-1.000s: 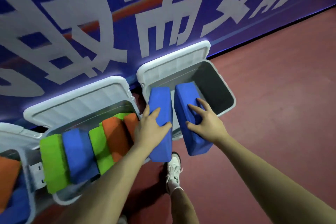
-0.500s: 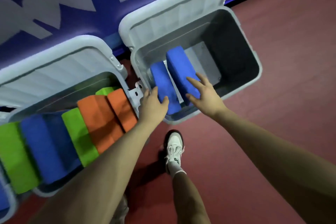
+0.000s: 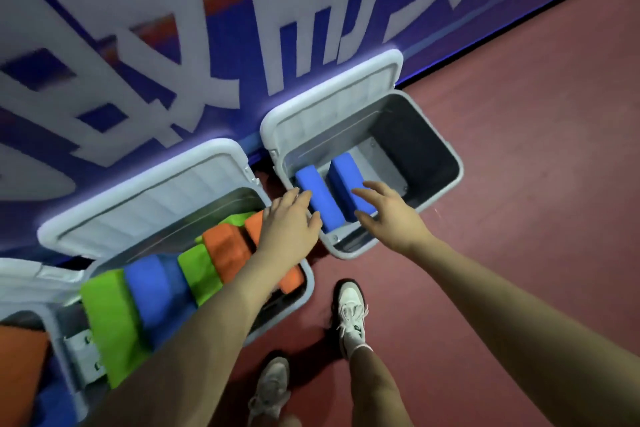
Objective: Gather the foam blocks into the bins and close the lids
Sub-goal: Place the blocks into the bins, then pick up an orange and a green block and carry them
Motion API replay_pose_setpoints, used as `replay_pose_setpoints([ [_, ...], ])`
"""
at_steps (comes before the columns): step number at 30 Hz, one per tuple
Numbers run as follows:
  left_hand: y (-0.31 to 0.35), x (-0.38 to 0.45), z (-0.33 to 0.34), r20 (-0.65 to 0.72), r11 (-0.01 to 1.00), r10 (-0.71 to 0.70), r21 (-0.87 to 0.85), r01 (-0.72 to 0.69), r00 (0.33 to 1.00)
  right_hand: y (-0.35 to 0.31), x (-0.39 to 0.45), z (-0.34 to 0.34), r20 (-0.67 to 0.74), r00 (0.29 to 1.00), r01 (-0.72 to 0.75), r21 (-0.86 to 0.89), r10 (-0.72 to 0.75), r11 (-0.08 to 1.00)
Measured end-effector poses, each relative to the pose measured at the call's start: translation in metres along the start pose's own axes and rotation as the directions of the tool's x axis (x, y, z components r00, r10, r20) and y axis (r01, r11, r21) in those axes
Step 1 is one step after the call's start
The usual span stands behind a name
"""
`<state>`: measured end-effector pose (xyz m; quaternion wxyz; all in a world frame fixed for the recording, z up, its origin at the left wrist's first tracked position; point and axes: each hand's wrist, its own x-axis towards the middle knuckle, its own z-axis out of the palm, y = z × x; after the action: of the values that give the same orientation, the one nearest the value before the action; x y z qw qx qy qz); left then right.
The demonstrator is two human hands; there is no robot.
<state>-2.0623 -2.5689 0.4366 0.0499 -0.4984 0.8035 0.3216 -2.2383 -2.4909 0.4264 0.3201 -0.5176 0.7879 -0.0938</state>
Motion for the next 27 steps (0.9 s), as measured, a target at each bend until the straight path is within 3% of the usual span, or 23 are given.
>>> replay_pose_setpoints([
  [9, 0.016, -0.117, -0.121, -0.050, 0.948, 0.298, 0.130, -0.290, 0.953, -0.100, -0.134, -0.037, -0.310, 0.948, -0.043, 0.112, 0.076, 0.993],
  [14, 0.043, -0.173, -0.136, 0.046, 0.887, 0.425, 0.177, -0.426, 0.904, -0.116, -0.219, -0.044, -0.433, 0.894, -0.137, -0.015, 0.117, 0.990],
  [17, 0.064, -0.196, -0.126, 0.137, 0.845, 0.485, 0.183, -0.503, 0.864, -0.107, -0.265, -0.044, -0.496, 0.846, -0.224, 0.000, 0.195, 0.975],
  [22, 0.119, -0.232, -0.095, 0.248, 0.728, 0.615, 0.184, -0.660, 0.748, -0.076, -0.344, -0.037, -0.549, 0.745, -0.389, 0.101, 0.378, 0.916],
  [27, 0.178, -0.297, -0.041, 0.382, 0.525, 0.740, 0.185, -0.831, 0.553, -0.054, -0.457, -0.010, -0.581, 0.556, -0.554, 0.274, 0.594, 0.786],
])
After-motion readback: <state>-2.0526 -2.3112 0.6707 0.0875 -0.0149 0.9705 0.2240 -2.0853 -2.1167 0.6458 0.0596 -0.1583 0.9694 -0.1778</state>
